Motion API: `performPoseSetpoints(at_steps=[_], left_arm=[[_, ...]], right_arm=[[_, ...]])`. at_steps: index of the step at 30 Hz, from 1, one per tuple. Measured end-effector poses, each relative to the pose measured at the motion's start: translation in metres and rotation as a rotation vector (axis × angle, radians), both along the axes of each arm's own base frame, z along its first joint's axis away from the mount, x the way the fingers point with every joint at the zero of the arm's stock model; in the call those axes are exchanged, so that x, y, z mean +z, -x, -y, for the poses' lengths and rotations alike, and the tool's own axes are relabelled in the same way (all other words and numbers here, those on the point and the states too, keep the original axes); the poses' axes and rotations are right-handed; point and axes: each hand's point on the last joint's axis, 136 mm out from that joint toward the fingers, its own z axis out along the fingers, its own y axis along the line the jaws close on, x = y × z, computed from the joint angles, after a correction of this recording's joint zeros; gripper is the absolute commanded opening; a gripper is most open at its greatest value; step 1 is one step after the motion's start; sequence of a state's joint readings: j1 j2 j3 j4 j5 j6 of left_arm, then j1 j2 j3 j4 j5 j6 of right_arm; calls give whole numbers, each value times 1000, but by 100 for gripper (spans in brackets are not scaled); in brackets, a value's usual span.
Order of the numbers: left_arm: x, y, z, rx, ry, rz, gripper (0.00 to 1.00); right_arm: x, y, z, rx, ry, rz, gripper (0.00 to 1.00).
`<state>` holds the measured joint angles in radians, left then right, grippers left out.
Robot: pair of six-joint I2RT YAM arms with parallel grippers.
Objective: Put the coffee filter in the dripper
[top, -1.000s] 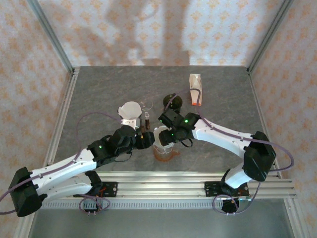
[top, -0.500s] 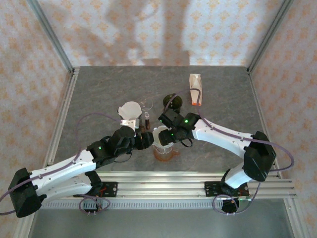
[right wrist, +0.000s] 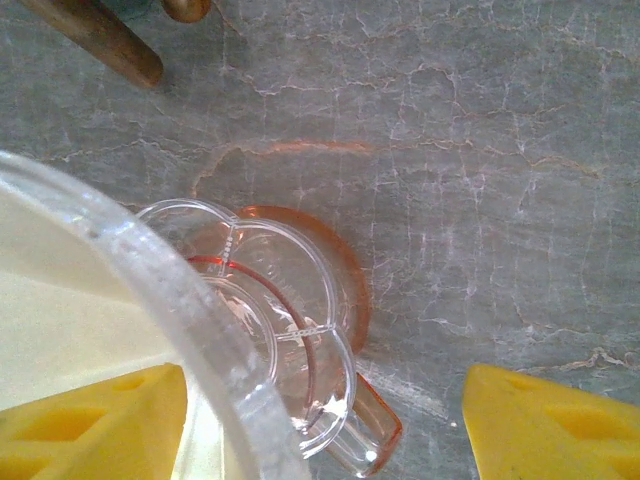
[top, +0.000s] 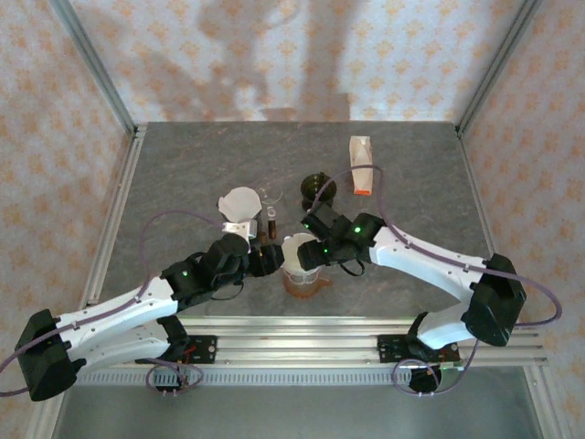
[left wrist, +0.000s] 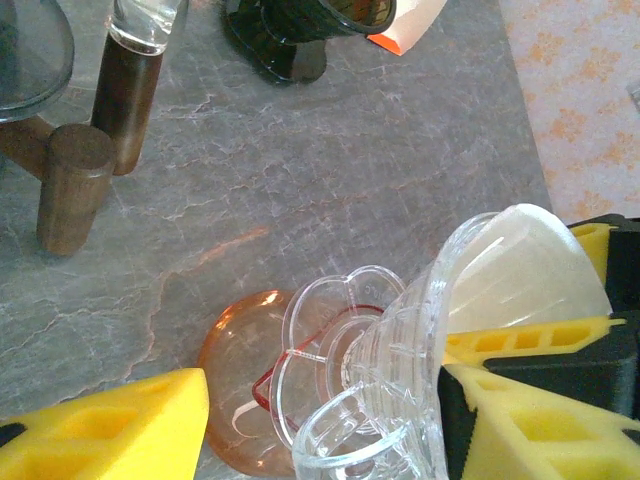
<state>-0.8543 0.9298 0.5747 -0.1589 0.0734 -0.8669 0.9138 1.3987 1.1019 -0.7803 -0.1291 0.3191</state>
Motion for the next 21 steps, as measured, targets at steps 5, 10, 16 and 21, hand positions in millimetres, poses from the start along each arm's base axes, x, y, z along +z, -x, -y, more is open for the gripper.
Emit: performPoseSetpoints(at_steps=[5, 10, 16, 21], left_arm=[[1, 0, 0, 0, 2, 2, 62], [0, 0, 1, 0, 1, 0, 63], [-1, -1, 1, 1, -1, -1, 64], [-1, -2, 0, 5, -1, -1, 64]], right_arm=[[0, -1, 0, -3, 0, 3, 73], [1, -1, 0, -3, -4, 6, 73], [12, -4, 2, -12, -21, 45, 74], [24, -8, 6, -27, -30, 88, 74]])
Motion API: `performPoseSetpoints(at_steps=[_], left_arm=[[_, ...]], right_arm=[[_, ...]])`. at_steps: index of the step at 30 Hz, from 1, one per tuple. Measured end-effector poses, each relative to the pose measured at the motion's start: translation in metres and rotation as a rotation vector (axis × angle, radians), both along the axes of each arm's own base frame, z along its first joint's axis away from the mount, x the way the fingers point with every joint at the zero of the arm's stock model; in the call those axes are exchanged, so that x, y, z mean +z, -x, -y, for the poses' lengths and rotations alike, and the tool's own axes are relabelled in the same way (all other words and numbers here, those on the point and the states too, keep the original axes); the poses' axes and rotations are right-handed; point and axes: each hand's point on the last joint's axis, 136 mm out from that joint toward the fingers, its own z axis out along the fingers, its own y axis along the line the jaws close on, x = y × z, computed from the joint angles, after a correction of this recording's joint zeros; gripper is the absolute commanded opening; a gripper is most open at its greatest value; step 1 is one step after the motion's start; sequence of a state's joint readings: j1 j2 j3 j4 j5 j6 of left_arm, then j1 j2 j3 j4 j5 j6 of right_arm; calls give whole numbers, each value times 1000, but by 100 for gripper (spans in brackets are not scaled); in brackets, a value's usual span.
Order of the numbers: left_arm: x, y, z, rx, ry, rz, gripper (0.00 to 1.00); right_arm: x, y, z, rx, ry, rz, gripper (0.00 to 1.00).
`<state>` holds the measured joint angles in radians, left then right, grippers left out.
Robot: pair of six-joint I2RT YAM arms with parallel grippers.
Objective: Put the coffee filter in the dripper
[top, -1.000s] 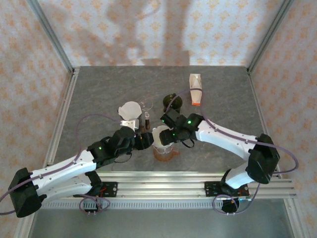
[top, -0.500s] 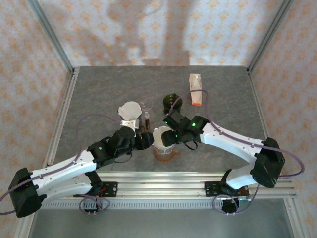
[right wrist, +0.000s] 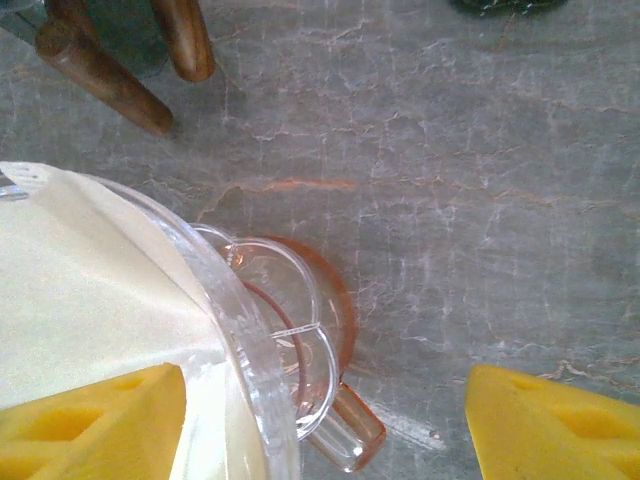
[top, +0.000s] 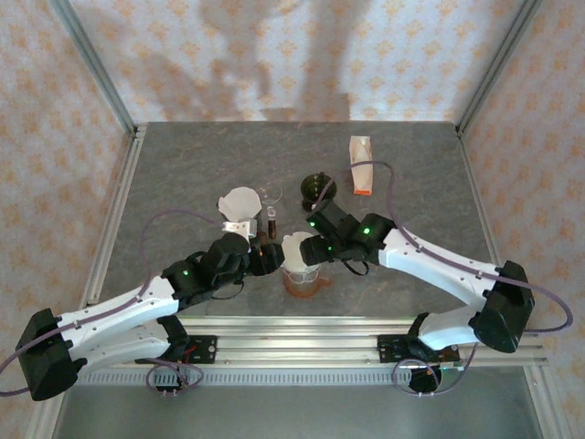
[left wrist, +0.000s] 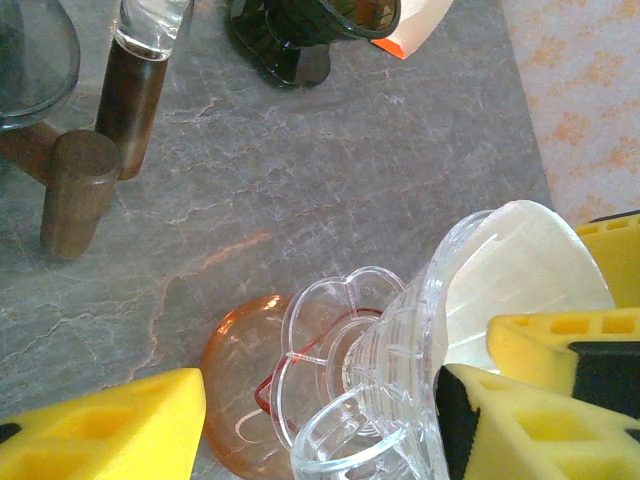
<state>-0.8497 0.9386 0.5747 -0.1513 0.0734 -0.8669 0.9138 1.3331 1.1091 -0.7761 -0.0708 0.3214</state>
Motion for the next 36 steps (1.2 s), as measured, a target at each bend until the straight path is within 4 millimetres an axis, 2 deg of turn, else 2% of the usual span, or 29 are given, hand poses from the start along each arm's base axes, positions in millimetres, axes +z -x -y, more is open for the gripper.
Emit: performPoseSetpoints(at_steps=[8, 14, 36], left_arm=[[0, 0, 0, 0, 0, 0, 64], [0, 0, 0, 0, 0, 0, 64], [2, 1, -1, 2, -9, -6, 71]], right_arm=[[12, -2, 14, -36, -3, 41, 74], [5, 0, 19, -50, 14, 31, 74], [8, -1, 18, -54, 7, 35, 74]])
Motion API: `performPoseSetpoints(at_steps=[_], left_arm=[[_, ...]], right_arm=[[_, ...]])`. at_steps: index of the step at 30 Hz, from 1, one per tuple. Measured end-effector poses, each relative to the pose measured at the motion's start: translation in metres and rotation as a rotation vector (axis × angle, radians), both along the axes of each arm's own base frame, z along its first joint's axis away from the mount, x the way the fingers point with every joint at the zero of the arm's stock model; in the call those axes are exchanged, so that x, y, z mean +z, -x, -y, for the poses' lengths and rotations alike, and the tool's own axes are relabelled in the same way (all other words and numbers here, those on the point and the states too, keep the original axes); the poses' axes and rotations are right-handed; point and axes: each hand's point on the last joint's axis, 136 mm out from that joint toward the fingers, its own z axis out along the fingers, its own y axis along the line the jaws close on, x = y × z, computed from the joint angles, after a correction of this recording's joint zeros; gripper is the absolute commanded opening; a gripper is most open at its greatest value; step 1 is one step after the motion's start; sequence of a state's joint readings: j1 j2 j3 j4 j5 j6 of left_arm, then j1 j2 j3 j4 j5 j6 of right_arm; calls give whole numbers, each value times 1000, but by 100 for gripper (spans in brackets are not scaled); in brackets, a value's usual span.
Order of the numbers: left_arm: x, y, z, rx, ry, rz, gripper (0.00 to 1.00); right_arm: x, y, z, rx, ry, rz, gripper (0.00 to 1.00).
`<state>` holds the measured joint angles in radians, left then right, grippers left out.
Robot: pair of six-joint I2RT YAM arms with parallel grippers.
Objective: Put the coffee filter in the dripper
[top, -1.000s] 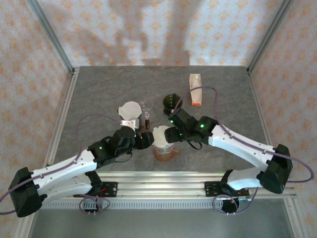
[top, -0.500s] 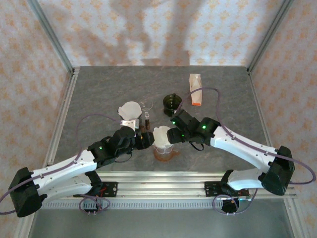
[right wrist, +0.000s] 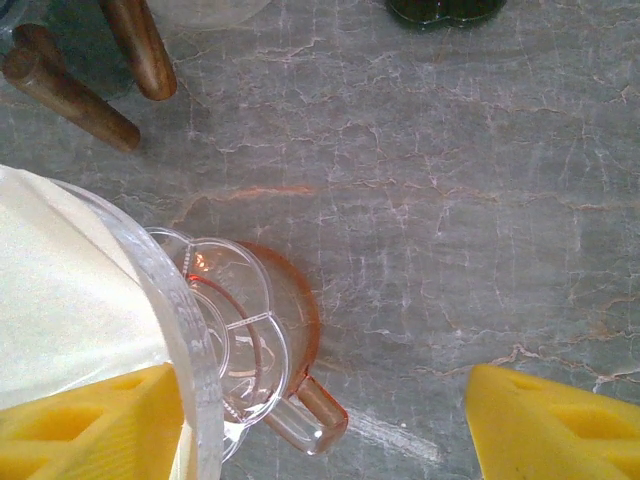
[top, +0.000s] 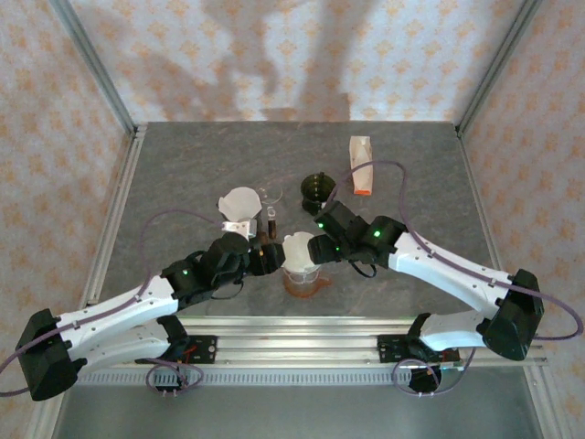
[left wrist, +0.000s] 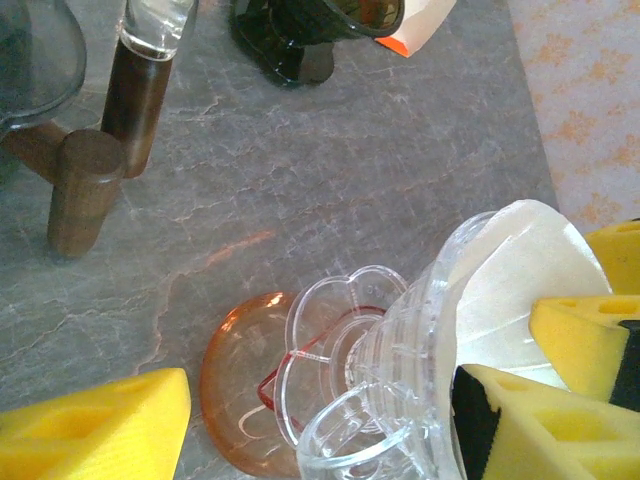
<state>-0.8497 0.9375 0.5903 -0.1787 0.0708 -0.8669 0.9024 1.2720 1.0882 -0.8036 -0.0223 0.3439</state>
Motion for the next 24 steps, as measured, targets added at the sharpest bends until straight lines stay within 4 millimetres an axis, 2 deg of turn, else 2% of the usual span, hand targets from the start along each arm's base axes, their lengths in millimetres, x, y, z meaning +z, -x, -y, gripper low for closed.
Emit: performPoseSetpoints(at_steps=[10, 17, 24], left_arm=[[0, 1, -1, 0, -5, -4, 72], [0, 1, -1, 1, -4, -3, 72], [18, -1, 0, 0, 27, 25, 76]], right_arm=[[18, -3, -4, 0, -32, 25, 74], [48, -3, -4, -1, -99, 78, 74], [65, 0, 1, -14, -145, 111, 74]])
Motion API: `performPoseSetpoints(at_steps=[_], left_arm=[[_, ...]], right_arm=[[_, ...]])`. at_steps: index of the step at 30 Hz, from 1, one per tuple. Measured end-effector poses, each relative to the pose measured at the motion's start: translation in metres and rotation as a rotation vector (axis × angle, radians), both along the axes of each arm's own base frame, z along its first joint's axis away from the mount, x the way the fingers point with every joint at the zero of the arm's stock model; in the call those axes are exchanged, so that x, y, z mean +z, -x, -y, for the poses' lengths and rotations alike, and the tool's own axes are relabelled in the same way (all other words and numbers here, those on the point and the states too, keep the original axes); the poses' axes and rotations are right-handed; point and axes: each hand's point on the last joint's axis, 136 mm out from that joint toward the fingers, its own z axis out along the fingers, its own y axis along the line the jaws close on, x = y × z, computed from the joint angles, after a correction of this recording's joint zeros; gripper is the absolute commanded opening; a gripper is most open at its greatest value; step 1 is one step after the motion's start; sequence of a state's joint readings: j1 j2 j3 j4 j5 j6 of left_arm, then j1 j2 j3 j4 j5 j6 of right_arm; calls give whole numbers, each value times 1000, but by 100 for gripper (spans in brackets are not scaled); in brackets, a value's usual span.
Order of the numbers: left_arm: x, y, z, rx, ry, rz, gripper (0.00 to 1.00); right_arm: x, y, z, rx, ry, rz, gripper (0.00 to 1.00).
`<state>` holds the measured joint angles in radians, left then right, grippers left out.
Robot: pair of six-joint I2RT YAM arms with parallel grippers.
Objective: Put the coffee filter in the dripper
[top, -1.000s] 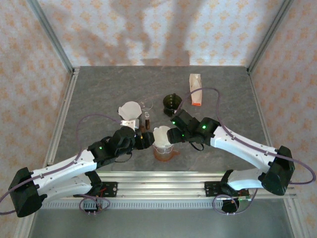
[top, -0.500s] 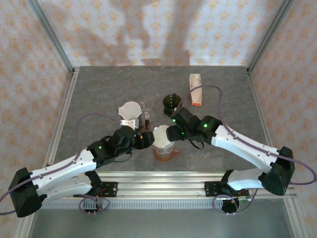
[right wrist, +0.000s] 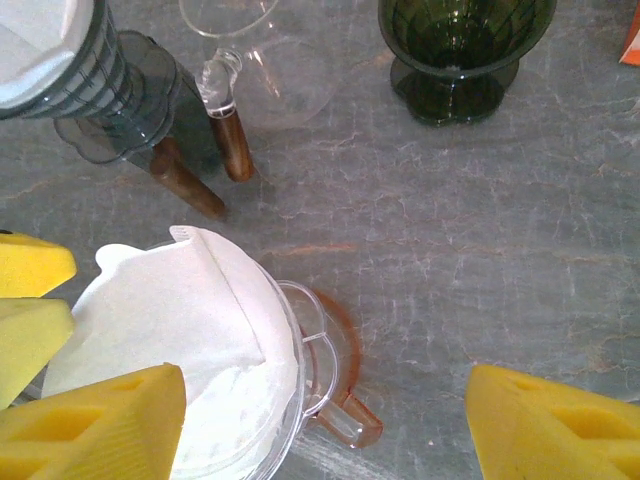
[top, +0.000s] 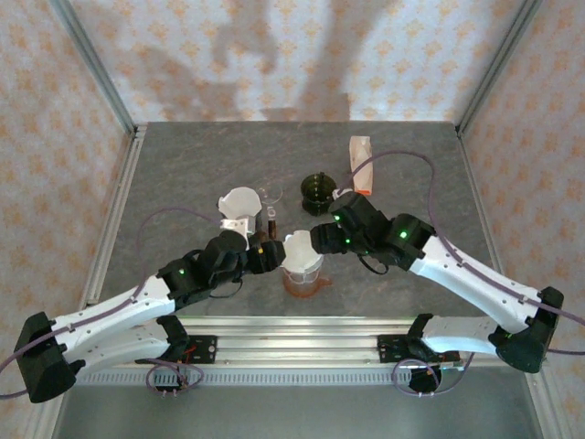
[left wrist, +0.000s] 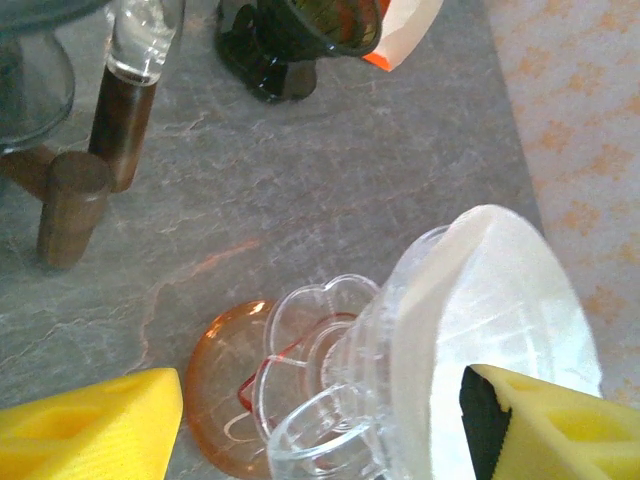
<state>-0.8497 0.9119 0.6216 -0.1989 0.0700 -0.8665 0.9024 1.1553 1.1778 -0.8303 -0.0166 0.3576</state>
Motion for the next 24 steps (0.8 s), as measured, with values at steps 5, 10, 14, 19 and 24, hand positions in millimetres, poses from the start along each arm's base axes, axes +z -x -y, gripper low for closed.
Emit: performPoseSetpoints(at_steps=[5, 10, 14, 19, 24], left_arm=[[12, 1, -1, 0, 21, 18, 76], [28, 6, -12, 13, 36, 47, 74], [34, 11, -27, 46, 31, 69, 72], [5, 17, -39, 66, -12, 44, 69], [-42, 26, -49, 72, -80, -30, 61]], right_arm=[[7, 0, 4, -18, -16, 22, 74], [16, -1, 13, -51, -36, 57, 74], [14, 4, 29, -95, -59, 89, 75], [-5, 8, 47, -162, -61, 101, 99], [-33, 8, 59, -222, -36, 80, 100]])
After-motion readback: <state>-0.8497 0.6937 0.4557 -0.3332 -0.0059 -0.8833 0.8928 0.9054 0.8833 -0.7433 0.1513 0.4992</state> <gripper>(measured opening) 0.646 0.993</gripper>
